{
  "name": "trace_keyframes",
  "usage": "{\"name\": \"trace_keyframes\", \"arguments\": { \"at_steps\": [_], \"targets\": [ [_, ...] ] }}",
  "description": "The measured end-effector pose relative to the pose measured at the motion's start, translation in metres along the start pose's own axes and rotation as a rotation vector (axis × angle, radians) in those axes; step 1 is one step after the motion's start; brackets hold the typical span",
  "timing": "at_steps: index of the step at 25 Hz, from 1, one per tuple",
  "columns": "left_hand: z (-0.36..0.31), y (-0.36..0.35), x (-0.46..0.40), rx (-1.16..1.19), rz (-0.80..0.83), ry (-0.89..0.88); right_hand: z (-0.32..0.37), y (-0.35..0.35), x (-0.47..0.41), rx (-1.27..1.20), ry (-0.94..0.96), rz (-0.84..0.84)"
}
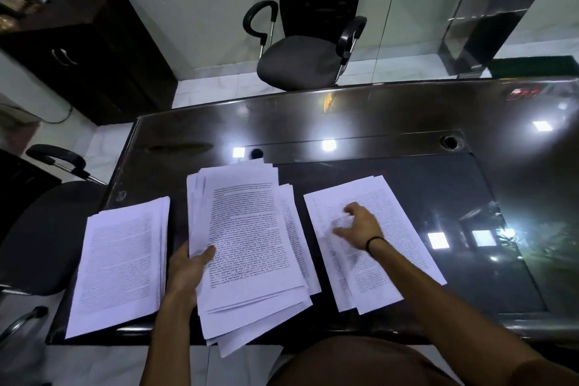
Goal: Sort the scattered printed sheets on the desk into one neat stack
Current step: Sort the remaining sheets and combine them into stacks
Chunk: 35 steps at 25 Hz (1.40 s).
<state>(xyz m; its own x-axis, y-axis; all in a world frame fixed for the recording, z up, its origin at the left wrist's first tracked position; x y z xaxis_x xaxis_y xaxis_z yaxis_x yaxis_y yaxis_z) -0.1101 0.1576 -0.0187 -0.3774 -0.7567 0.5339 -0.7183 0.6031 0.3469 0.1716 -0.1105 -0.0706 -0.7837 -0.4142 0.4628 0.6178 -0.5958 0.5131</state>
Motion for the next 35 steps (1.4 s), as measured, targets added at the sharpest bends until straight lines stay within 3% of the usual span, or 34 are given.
{"name": "trace_keyframes", "arguments": {
  "at_steps": [3, 6, 11, 16, 23, 27, 30, 33, 35],
  "targets": [
    [-0.003, -0.020, 0.003, -0.011, 0.025, 0.006, -0.036, 0.056, 0.001, 0.160, -0.175, -0.211],
    [-0.013, -0.054, 0.004, -0.004, 0.071, 0.021, -0.059, 0.084, 0.014, 0.228, -0.312, -0.311],
    [-0.025, -0.099, 0.004, -0.011, 0.149, 0.008, -0.083, 0.094, 0.018, 0.225, -0.391, -0.260],
    [-0.027, -0.115, 0.003, -0.037, 0.104, 0.001, -0.092, 0.114, 0.013, 0.018, -0.241, -0.232],
    [-0.062, -0.083, 0.017, -0.264, -0.203, -0.239, -0.056, 0.149, -0.014, -0.447, -0.063, -0.032],
    [-0.064, -0.086, 0.014, -0.122, -0.098, -0.227, 0.006, 0.115, 0.005, -0.563, 0.026, 0.146],
    [-0.059, -0.097, 0.026, -0.008, 0.053, -0.144, 0.034, 0.058, 0.021, -0.447, 0.074, 0.244],
    [-0.042, -0.099, 0.031, 0.015, 0.117, -0.047, 0.046, 0.010, 0.032, -0.507, 0.113, 0.372],
    [-0.020, -0.092, 0.024, 0.154, 0.165, 0.090, 0.045, -0.005, 0.035, -0.478, 0.103, 0.380]
  ]
}}
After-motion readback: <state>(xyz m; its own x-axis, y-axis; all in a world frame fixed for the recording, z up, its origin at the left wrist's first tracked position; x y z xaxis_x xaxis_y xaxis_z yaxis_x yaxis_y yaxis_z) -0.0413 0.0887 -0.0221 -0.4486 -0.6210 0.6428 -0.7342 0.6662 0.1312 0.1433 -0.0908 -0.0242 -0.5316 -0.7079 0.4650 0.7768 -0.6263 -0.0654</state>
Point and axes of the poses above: each hand's wrist, its own x-axis away from the middle knuckle, its own y-axis out of the back of the hand, z = x × y, the point moved 5 cm from there along -x, towards the middle knuckle, and after that the axes turned 14 degrees about -x, right-handed, at the moved point
